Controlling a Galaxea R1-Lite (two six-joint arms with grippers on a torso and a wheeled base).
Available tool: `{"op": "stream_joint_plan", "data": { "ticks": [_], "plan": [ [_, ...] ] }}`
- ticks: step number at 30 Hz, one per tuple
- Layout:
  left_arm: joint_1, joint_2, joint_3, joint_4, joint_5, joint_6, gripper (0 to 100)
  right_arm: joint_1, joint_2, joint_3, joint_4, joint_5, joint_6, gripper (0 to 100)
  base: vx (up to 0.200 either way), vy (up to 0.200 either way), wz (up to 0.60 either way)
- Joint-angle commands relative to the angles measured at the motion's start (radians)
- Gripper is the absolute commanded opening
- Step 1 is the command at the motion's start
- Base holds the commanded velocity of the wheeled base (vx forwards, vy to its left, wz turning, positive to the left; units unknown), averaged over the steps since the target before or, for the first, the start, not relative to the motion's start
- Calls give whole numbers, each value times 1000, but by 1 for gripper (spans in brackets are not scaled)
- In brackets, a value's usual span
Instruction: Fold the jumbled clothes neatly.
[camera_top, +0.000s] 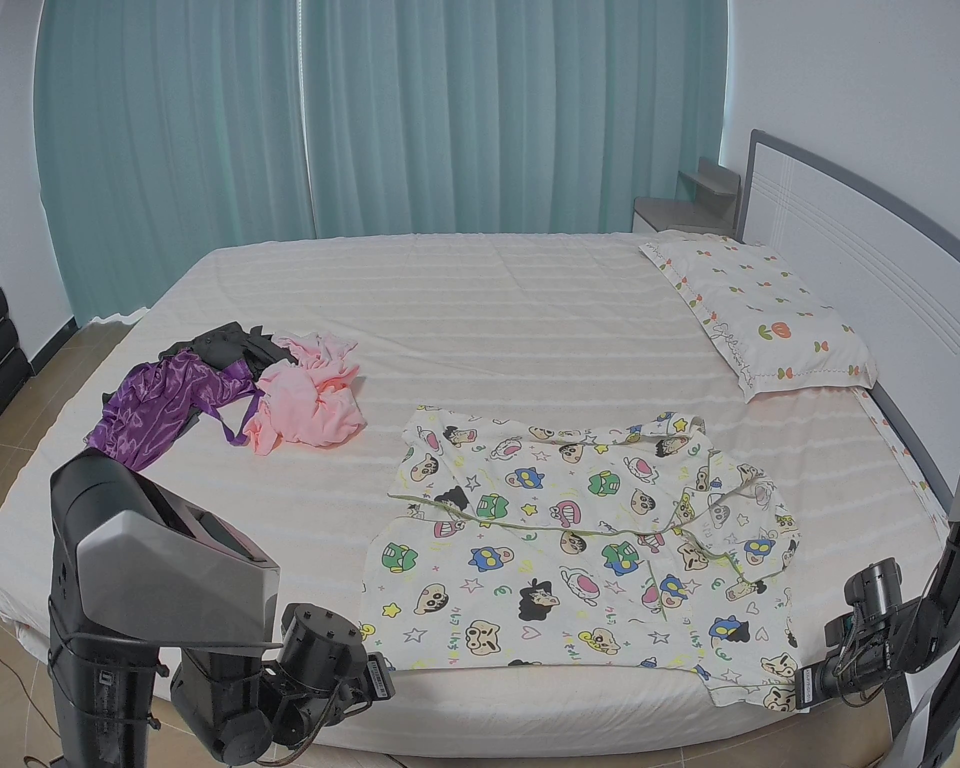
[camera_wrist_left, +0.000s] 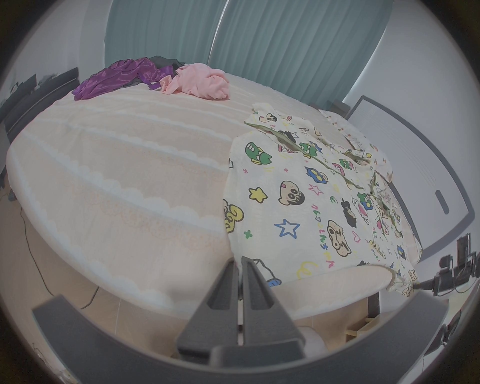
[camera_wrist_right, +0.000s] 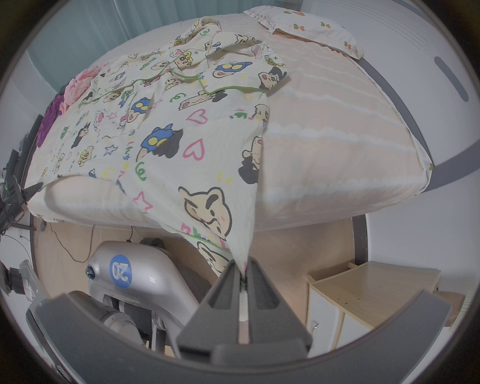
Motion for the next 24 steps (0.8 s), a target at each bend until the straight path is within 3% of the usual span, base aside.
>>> {"op": "stream_joint_plan", "data": {
  "ticks": [1,13,14,20,24],
  "plan": [
    [-7,4,24,-5,0,5,0,-6,-4,18,12,-12,-9,0,0,0,0],
    [-30,10,39,-5,0,17,0,-1,-5,18,38,-25,-14,0,0,0,0],
    [-29,10,40,-5,0,17,100,2,-7,18,49,-26,-14,100,0,0,0],
    [-29,2,45,-6,0,14,100,0,-39,18,57,-23,-8,100,0,0,0],
    [-1,-74,73,-41,-3,14,100,-10,-173,18,84,-21,-5,100,0,0,0]
  ]
}}
